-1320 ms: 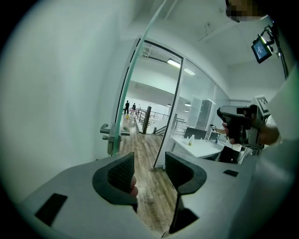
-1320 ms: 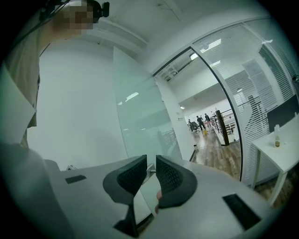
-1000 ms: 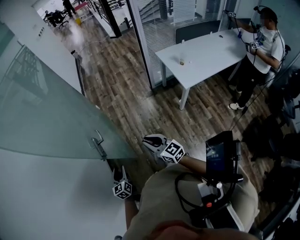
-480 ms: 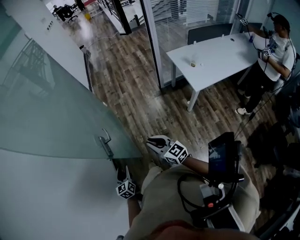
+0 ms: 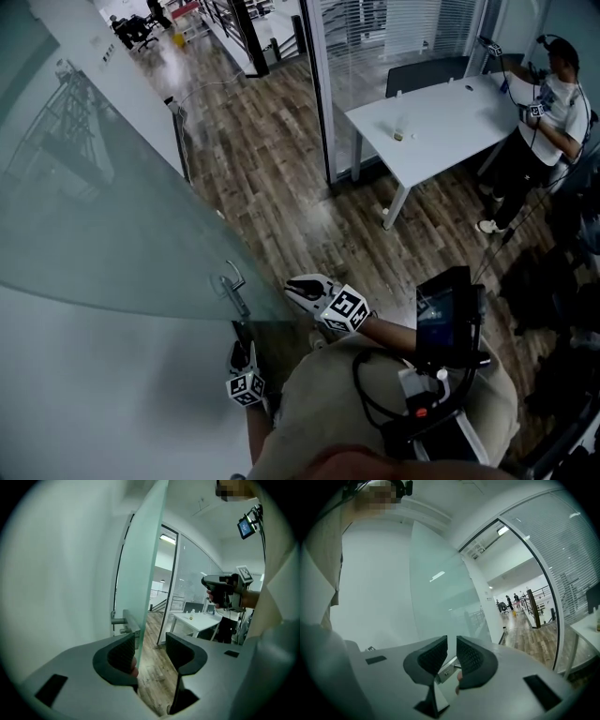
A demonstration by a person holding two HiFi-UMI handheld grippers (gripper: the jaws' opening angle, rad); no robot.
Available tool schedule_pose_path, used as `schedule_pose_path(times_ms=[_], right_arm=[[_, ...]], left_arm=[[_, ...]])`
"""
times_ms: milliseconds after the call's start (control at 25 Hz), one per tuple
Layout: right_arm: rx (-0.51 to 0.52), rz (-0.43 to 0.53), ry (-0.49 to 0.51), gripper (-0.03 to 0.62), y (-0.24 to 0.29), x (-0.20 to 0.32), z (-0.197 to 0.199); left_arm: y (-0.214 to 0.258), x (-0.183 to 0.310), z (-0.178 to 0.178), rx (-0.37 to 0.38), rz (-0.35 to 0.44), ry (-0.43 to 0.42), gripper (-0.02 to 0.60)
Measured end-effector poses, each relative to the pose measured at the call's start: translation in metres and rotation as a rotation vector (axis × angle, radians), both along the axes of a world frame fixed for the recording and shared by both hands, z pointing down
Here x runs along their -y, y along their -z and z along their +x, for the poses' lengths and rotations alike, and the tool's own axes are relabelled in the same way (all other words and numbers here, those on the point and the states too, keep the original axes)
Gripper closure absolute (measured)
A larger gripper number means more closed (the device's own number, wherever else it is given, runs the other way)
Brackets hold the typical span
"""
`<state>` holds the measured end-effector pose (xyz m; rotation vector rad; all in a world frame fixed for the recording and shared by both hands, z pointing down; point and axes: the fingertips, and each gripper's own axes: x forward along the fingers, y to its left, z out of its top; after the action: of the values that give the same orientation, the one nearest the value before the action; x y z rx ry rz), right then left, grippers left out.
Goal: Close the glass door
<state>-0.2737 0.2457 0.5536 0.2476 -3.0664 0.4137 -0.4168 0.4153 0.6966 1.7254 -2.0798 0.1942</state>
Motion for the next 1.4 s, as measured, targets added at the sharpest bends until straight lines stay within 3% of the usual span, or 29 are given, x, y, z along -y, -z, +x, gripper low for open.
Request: schedule_pose_path(times_ms=[280,440,640,1040,1240,1400], right_arm=[[-0.028,-0.004,-0.03,0.526,-0.006,-0.015,-0.022],[-0.009,0.054,-0.085,0.526,0.003,0.0,-0.033],[-0.009,0.022,-0.094,0.526,0.01,-0.012,-0.035],[-0.043,0.013,-0.116,0.526,0.001,-0.017,-0.04],[-0.048,-0.037,-0.121,0.526,-0.007,-0.02,-0.04],[-0.066,-0.024,-0.118,0.526,-0.017,-0.012,-0.036]], left_arm=[[-0.007,-0.007,-0.033,0.07,-0.022,-0.064,0.356],[-0.006,0.033,-0.055,0.154,0.024,-0.142,0.356],[0.002,0.03,-0.051,0.185,-0.004,-0.186,0.356],[-0.004,0.044,-0.042,0.172,0.013,-0.288,0.356],[-0.027,0.034,-0.03,0.17,-0.06,-0.346,0.356],[-0.043,0.04,-0.019,0.15,-0.08,-0.376,0.356]])
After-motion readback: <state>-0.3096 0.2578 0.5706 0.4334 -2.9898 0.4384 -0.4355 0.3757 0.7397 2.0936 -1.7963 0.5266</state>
